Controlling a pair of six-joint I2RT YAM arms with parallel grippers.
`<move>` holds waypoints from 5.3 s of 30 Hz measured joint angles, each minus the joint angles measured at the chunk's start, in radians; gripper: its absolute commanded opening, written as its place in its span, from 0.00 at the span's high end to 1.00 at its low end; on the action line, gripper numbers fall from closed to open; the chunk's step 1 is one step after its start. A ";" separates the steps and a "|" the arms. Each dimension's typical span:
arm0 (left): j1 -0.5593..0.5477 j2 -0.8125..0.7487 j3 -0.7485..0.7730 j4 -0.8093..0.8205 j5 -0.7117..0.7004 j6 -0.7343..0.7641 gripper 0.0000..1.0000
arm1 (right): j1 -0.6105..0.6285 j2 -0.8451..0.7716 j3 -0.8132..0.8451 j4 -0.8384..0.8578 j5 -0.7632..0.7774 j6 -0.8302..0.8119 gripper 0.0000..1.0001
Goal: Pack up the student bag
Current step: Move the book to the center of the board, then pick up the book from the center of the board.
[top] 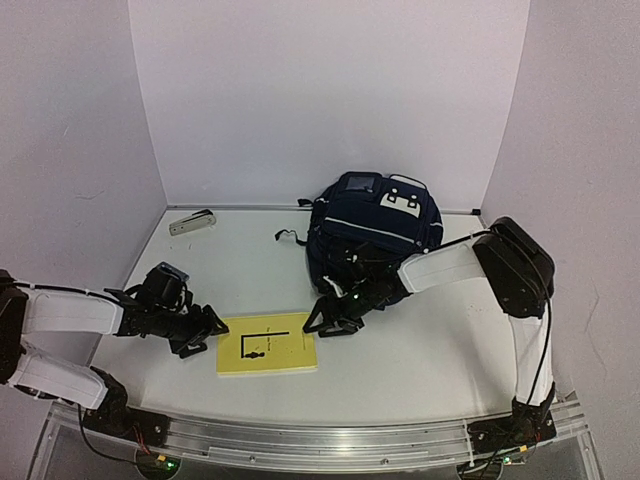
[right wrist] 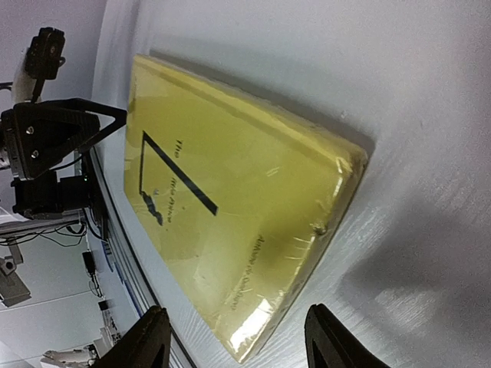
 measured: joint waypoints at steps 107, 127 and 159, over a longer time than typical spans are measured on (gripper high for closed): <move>0.529 0.070 0.032 0.420 0.459 0.207 1.00 | 0.104 0.420 0.692 0.009 0.126 -0.086 0.20; 0.242 -0.007 0.271 0.075 0.621 0.461 1.00 | 0.033 -0.077 0.527 -0.652 0.090 -0.672 0.05; 0.012 0.070 0.418 0.042 0.901 0.574 1.00 | 0.094 -0.080 0.482 -0.741 -0.298 -0.664 0.70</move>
